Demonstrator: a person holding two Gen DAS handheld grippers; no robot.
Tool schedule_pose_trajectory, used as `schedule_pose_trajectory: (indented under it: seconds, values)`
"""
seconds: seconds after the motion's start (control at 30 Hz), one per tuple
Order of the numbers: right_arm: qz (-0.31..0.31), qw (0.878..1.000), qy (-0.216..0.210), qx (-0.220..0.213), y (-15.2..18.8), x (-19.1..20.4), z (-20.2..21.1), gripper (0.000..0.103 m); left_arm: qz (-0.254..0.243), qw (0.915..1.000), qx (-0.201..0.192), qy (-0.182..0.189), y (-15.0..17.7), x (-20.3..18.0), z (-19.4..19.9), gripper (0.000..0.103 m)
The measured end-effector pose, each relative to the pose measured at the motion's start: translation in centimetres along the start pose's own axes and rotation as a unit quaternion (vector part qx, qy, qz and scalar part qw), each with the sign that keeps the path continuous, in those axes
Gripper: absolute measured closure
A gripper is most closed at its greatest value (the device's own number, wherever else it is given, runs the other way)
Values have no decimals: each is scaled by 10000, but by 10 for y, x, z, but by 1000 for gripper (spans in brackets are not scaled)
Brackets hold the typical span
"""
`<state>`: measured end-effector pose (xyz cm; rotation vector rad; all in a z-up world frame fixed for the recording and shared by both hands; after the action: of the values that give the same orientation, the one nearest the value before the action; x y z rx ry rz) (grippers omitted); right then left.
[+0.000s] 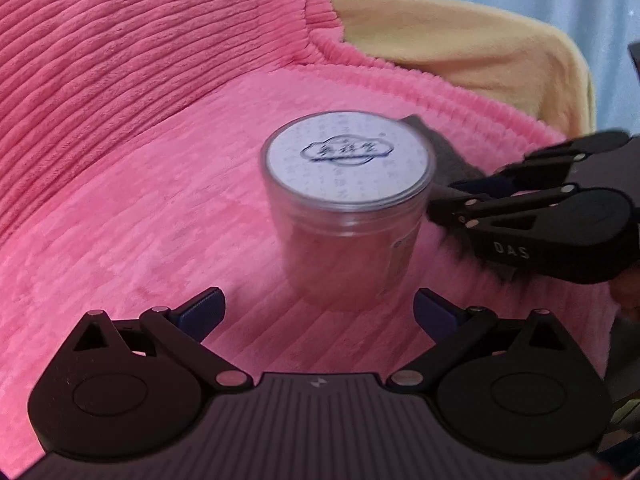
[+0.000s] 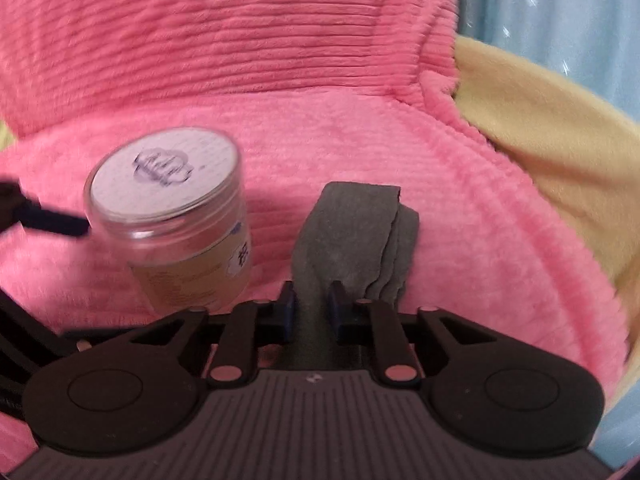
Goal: Clean container
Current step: 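Move the right gripper to the grey cloth and close on it, then grasp the clear jar with the left gripper while the right gripper lifts the cloth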
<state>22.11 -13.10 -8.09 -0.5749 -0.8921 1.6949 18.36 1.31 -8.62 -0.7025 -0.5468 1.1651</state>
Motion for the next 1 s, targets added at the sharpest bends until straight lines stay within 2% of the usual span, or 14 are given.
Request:
schedule_pose_trajectory:
  seconds: [0.1, 0.17, 0.27, 0.3, 0.67, 0.83, 0.93, 0.97, 1.0]
  values:
    - [-781, 9966, -270, -11, 2, -18, 1, 93, 54, 10000, -76, 29, -3, -2, -5, 5]
    - [-1065, 9935, -391, -53, 2, -26, 5, 93, 94, 9998, -143, 45, -5, -4, -7, 7]
    - [-1263, 9907, -480, -128, 2, -32, 9, 93, 154, 9995, -255, 58, -8, -6, -12, 22]
    - [-1283, 9904, -495, -141, 3, -32, 10, 93, 156, 9994, -292, 48, -9, -7, -14, 23]
    - [-1586, 9849, -604, -341, 4, -44, 23, 93, -93, 9983, -572, 51, -12, -12, -23, 22]
    - [-1712, 9826, -618, -356, 6, -45, 25, 93, -126, 9961, -867, 81, -18, -13, -16, 7]
    - [-1741, 9820, -635, -359, 7, -45, 23, 93, -193, 9962, -852, 33, -19, -15, -21, 8]
    - [-1740, 9820, -636, -363, 7, -45, 23, 93, -233, 9962, -838, 12, -19, -15, -24, 15]
    - [-1732, 9821, -640, -374, 7, -45, 23, 93, -270, 9962, -829, -7, -18, -16, -25, 18]
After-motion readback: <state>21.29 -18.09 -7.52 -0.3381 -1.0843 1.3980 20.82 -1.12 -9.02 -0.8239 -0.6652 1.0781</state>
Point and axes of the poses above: each gripper's, at about its wrist camera, not at the fingertips, and z roughly against the way its jaws point, x to its left, y to its underside, the point moved 5 cm from there along -z, roughly the way its jaws point, and after that the axes turned 5 degrees about -x, right-handed, at the moved point
